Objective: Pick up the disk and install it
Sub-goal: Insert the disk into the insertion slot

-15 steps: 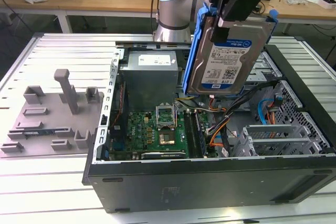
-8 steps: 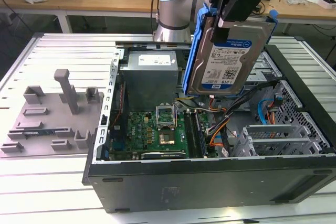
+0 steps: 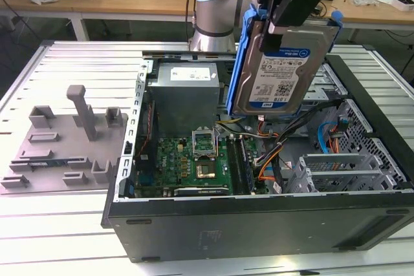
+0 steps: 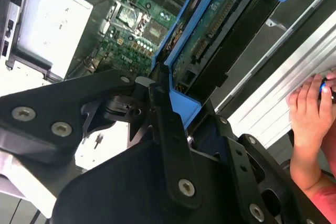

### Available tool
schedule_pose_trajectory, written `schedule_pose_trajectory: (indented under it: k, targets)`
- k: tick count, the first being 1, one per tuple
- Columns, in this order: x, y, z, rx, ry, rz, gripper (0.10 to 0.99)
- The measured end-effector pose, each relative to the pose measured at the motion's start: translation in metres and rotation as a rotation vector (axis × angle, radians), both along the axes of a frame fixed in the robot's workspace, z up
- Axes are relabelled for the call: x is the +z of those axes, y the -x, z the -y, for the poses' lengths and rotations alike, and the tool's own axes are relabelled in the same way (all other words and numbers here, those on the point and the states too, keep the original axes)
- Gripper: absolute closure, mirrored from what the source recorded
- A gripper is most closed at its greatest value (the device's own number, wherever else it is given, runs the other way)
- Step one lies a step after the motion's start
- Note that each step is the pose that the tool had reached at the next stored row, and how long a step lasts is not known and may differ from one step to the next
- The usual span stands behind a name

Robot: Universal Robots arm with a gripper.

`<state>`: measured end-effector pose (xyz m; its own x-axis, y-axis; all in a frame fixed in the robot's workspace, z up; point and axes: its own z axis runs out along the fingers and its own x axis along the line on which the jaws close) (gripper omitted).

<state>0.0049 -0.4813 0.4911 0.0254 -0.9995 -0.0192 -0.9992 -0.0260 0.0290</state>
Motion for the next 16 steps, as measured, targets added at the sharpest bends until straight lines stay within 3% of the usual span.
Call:
schedule_pose_trajectory:
  k: [1,3,6,8,10,13,16]
  targets:
    - [0.0,0.0009,0.0004,0.0,-0.006,0.0059,0.718]
    - [-0.0001,0.0038,0.0029,0.0,-0.014,0.0093,0.718]
    - [-0.0008,0.0066,0.0111,0.0,-0.028,0.0322,0.718]
    - [-0.0012,0.0071,0.0163,0.0,-0.029,0.0341,0.718]
    - [-0.0024,0.0071,0.0223,0.0,-0.029,0.0397,0.718]
    - [-0.0043,0.0071,0.0259,0.0,-0.029,0.0475,0.718]
    - [-0.006,0.007,0.0294,-0.003,-0.029,0.0497,0.718]
